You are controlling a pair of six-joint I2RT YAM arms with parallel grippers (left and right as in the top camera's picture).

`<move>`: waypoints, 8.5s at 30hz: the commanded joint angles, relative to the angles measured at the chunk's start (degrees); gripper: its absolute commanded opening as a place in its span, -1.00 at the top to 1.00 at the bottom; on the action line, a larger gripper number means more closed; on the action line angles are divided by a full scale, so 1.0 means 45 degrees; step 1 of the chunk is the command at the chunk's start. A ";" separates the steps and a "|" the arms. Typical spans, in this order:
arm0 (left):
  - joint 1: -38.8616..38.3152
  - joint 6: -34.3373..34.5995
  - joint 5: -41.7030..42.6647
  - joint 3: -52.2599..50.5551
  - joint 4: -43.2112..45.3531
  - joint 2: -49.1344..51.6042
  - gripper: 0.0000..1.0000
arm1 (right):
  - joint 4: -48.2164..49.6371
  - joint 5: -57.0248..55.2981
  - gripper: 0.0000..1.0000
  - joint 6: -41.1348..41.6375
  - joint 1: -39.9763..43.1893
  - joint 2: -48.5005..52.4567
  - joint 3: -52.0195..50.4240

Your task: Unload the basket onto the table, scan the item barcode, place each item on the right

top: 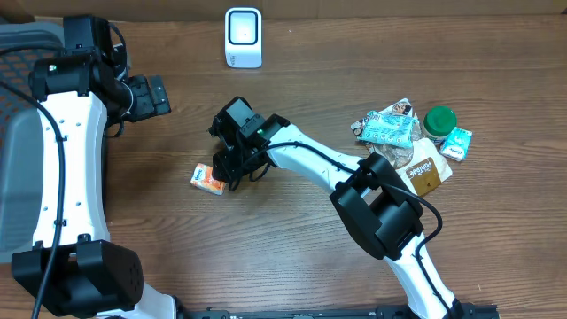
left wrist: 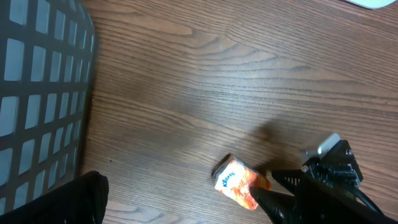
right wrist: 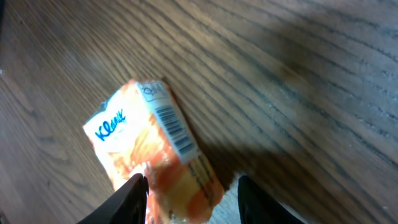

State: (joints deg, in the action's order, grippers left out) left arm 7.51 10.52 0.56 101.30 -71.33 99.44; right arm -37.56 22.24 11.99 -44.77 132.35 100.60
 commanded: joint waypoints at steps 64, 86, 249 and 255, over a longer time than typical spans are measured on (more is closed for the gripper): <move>-0.0029 0.0039 -0.0126 0.0092 0.0000 0.0068 -0.99 | -0.2642 -0.0345 0.63 0.0714 0.0257 -0.1953 -0.1656; -0.0029 0.0039 -0.0131 0.0092 0.0000 0.0068 -0.99 | 0.2093 -0.0865 0.46 0.0724 0.2108 -0.1957 -0.1826; -0.0029 0.0039 -0.0126 0.0092 0.0000 0.0068 -0.99 | 0.7203 -0.9505 0.92 -1.6237 0.2375 0.3701 0.6970; -0.0029 0.0039 -0.0131 0.0092 0.0000 0.0068 -0.99 | 0.7354 -0.9486 0.92 -1.6402 0.2361 0.3847 0.6970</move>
State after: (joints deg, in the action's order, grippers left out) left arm 7.51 10.55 0.56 101.32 -71.33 99.44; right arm -5.52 -21.17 -59.55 -33.85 150.10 131.35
